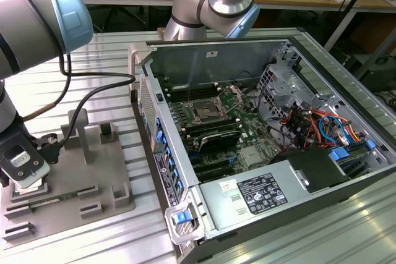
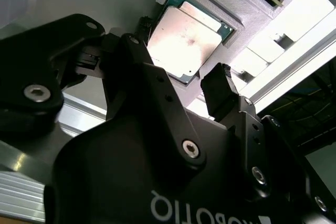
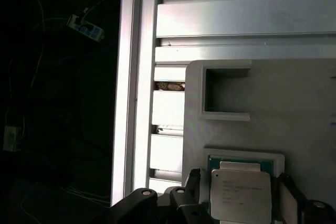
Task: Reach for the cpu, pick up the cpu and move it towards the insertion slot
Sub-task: 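Pick up the cpu and move it towards the insertion slot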
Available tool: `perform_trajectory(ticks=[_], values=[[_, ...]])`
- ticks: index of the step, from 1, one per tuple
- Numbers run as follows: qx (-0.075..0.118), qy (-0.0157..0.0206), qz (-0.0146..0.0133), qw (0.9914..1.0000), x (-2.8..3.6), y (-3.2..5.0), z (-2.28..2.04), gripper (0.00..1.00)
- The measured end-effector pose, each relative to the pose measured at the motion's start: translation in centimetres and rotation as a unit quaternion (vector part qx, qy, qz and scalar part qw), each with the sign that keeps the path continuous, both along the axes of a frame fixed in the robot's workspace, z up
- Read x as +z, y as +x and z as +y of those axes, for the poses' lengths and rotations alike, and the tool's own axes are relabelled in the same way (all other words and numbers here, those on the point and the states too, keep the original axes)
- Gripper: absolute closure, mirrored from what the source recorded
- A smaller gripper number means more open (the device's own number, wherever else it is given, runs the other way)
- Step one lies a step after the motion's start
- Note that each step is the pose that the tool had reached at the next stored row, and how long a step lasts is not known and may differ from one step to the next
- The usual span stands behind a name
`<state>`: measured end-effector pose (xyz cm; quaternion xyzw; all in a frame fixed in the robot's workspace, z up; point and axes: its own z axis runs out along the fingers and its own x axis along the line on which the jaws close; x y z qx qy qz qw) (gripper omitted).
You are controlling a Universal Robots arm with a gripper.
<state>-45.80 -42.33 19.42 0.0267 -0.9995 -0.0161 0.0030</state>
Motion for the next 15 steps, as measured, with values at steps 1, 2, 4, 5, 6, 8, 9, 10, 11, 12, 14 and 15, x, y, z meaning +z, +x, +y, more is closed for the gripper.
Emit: perform_trajectory(ticks=[1, 2, 4, 5, 6, 8, 9, 10, 11, 12, 14, 15], values=[[0.000, 0.0000, -0.0001, 1.00000, 0.00, 0.00, 0.00, 0.34], [0.000, -0.0001, -0.0001, 1.00000, 0.00, 0.00, 0.00, 0.34], [0.000, -0.0002, 0.0000, 1.00000, 0.02, 0.00, -0.01, 0.34], [-0.003, -0.0002, 0.0001, 1.00000, 0.00, 0.01, -0.01, 0.34], [-0.006, -0.0003, 0.0001, 0.99998, -0.02, 0.02, -0.01, 0.34], [-0.013, -0.0004, 0.0000, 0.99992, -0.12, 0.06, -0.02, 0.34], [-0.014, -0.0005, 0.0000, 0.99990, -0.15, 0.07, -0.07, 0.34], [-0.013, -0.0005, 0.0000, 0.99991, -0.16, 0.07, -0.35, 0.34], [-0.012, -0.0005, 0.0000, 0.99992, -0.18, 0.06, -0.48, 0.34], [-0.012, -0.0005, 0.0000, 0.99993, -0.18, 0.07, -0.55, 0.34], [-0.012, -0.0004, 0.0000, 0.99993, -0.24, 0.06, -0.64, 0.34], [-0.012, -0.0004, -0.0001, 0.99993, -0.31, 0.06, -0.64, 0.34]])
